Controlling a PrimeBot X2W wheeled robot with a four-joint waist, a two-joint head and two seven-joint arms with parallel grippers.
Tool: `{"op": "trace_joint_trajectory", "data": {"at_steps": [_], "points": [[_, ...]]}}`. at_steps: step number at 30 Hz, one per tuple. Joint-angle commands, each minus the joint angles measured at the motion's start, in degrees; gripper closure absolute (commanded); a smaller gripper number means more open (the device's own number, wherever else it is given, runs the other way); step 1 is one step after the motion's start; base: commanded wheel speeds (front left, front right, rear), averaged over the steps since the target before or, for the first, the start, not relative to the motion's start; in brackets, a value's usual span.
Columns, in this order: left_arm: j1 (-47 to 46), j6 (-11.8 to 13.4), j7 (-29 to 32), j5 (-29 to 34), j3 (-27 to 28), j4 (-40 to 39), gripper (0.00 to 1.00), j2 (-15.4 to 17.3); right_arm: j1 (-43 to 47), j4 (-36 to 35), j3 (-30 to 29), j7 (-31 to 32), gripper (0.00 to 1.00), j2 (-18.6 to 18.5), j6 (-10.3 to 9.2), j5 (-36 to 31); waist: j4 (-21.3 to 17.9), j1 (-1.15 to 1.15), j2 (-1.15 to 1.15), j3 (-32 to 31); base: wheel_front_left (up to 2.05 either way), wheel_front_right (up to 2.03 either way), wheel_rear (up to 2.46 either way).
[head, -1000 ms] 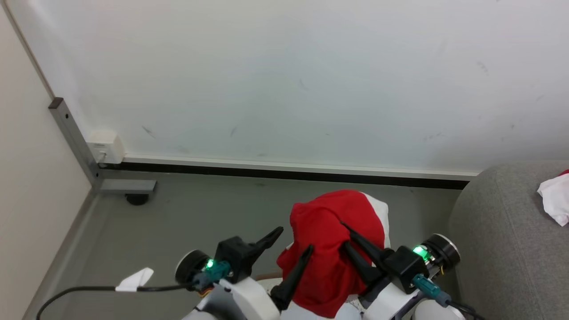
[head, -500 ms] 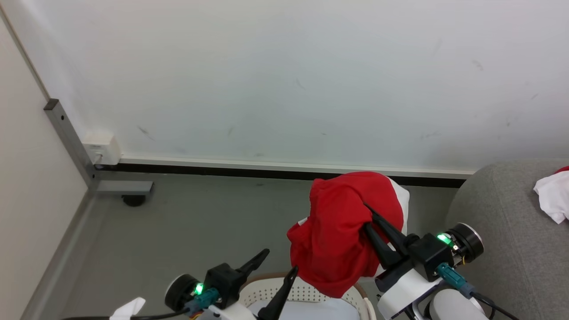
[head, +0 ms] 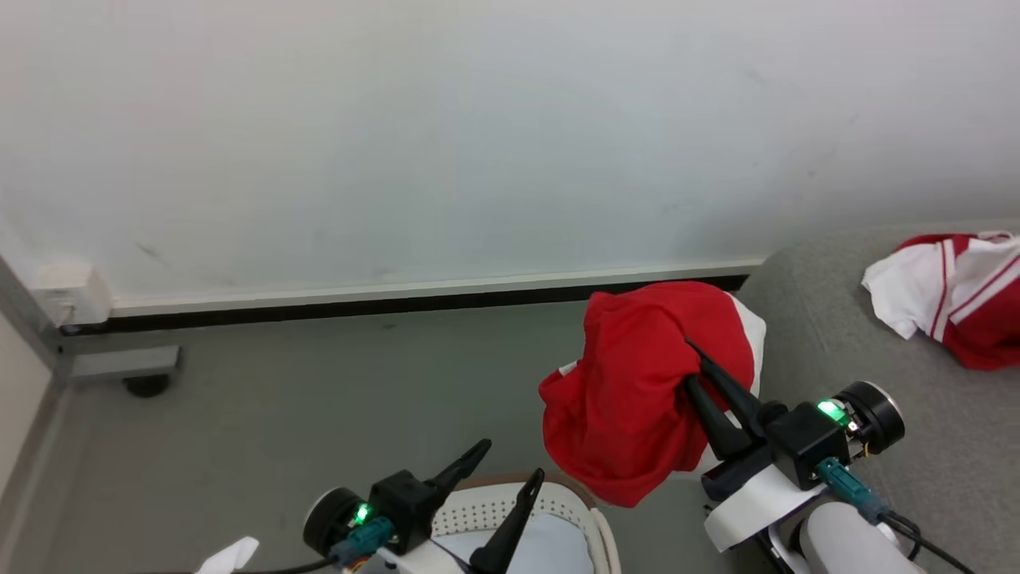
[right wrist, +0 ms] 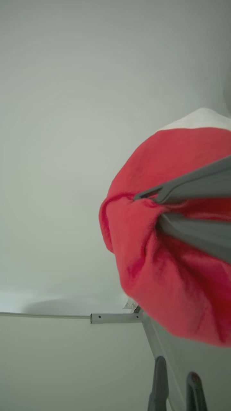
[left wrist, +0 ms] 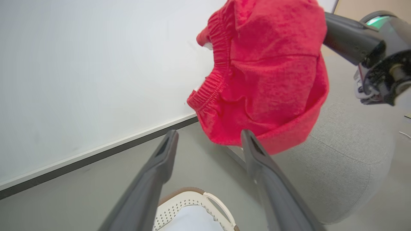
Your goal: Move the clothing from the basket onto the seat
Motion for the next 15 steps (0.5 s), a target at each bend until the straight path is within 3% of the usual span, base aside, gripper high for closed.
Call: {"op": "trace_joint_trajectory", "data": {"at_steps": [1,10,15], "points": [[-0.4,-0.4,-0.7,-0.3,-0.2,-0.4,0.0,-0.2,0.1,-0.5,-0.9,0.0,1.0,-0.6,-0.13,-0.6,-4.0,0.0,0.0,2.0,0.0,0.0,0.0],[-1.7,-0.8,-1.8,0.4,-1.0,-1.5,0.0,-1.2,1.8,-3.2,-3.2,0.0,1.0,-1.1,-0.13,-1.4,-14.7,0.0,0.0,5.4,0.0,0.0,0.0],[-2.8,-1.3,-1.5,0.5,-1.4,-2.3,0.0,-1.4,3.0,-4.8,-4.8,0.0,1.0,-1.1,-0.13,-2.0,-17.3,0.0,0.0,7.2,0.0,0.0,0.0]]}}
